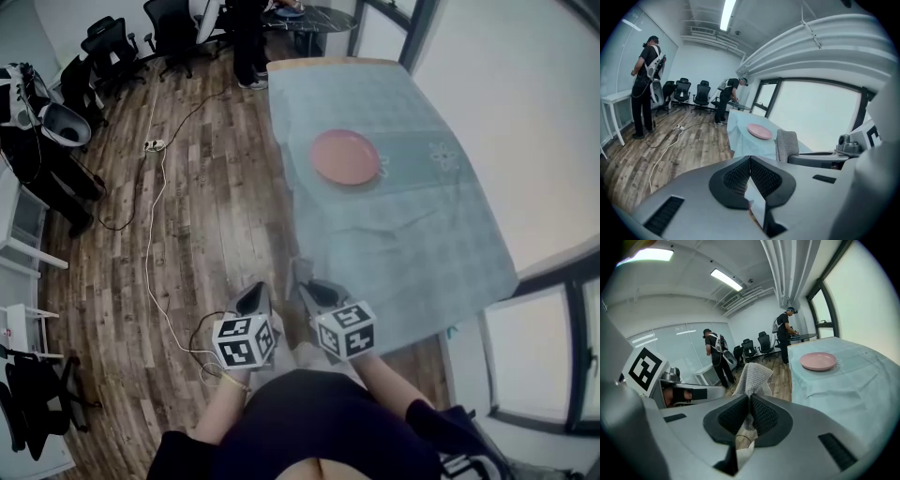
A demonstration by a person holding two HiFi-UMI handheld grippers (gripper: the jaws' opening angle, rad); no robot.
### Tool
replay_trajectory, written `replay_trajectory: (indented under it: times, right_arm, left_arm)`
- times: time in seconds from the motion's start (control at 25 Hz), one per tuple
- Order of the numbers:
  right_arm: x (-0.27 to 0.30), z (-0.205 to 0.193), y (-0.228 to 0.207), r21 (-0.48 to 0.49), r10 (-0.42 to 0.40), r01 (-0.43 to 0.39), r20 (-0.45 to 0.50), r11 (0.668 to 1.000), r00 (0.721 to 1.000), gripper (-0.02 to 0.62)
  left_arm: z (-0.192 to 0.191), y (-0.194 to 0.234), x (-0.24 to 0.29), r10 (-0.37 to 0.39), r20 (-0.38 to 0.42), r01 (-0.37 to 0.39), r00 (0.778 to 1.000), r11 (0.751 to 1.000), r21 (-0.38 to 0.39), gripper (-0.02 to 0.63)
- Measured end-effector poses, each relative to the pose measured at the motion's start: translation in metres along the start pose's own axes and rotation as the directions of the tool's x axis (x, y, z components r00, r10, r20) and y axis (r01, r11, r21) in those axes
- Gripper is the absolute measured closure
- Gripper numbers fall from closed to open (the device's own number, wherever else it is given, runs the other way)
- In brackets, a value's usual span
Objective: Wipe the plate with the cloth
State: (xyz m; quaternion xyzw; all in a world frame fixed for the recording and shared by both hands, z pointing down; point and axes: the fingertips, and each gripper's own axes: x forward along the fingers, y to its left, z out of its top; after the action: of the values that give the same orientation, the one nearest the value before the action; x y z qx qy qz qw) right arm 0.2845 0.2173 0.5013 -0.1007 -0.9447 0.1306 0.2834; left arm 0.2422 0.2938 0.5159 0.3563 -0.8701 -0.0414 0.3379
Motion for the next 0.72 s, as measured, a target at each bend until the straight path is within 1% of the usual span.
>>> replay_trajectory:
  times: [0.24,0.4,0.72]
  right_arm:
    - [0.012,0.007,-0.025,0.045,-0.028,0.027,0.0,0.999,1.0,0.563]
    - [0.024,0.016,-0.041,0.087,-0.05,0.05,0.005,0.995,0.999,0.563]
    - [0.066,0.05,-0.061,0.129,-0.123,0.118,0.028,0.985,0.992,0.563]
  left_arm:
    - [0.01,0.002,0.03,-0.024,-0.029,0.025,0.999,1.0,0.015,0.592]
    - [0.024,-0.001,0.058,-0.065,-0.06,0.068,0.996,0.996,0.05,0.592]
    - [0.065,0.014,0.112,-0.145,-0.114,0.156,0.983,0.983,0.097,0.592]
